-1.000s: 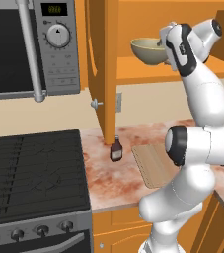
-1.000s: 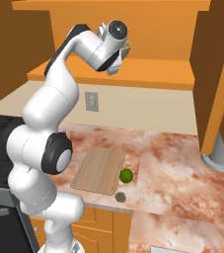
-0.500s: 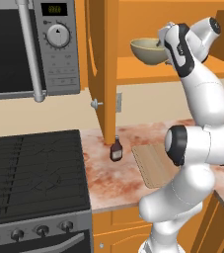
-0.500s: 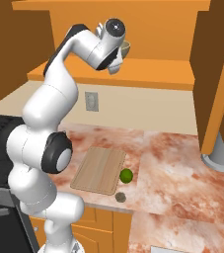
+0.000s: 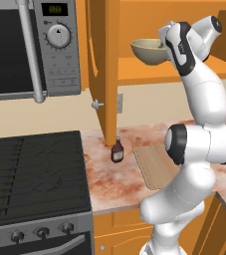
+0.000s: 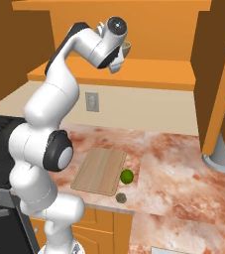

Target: Open the cabinet. Place the bowl and condiment on the counter. Then place the lime and garlic on the cutting board.

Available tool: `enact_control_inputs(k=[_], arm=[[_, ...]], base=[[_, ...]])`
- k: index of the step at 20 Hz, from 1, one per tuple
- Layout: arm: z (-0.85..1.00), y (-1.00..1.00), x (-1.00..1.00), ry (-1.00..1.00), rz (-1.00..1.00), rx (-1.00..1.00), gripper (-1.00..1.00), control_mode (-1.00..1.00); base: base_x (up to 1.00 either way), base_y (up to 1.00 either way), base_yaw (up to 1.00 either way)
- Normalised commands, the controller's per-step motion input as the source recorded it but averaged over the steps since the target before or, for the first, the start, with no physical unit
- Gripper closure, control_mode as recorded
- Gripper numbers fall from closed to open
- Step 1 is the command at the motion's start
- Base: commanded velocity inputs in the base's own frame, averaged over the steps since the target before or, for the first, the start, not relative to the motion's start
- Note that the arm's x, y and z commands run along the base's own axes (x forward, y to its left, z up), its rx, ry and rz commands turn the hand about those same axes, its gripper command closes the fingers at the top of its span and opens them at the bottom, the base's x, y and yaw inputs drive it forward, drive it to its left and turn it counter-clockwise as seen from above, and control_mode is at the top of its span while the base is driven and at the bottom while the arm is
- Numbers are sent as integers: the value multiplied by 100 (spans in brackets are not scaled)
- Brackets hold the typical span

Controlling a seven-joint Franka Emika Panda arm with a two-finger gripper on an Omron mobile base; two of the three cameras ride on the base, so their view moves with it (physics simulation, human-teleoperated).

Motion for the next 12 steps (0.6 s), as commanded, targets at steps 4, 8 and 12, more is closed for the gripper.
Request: enact_control_inputs(k=[4, 8, 12], arm=[[-7, 0, 0, 0, 3, 0, 100, -100], [-16, -1, 0, 1, 4, 0, 100, -100], [-18, -5, 0, 2, 3, 0, 100, -100]], base=[[0, 0, 0], [0, 0, 0], [0, 0, 0]])
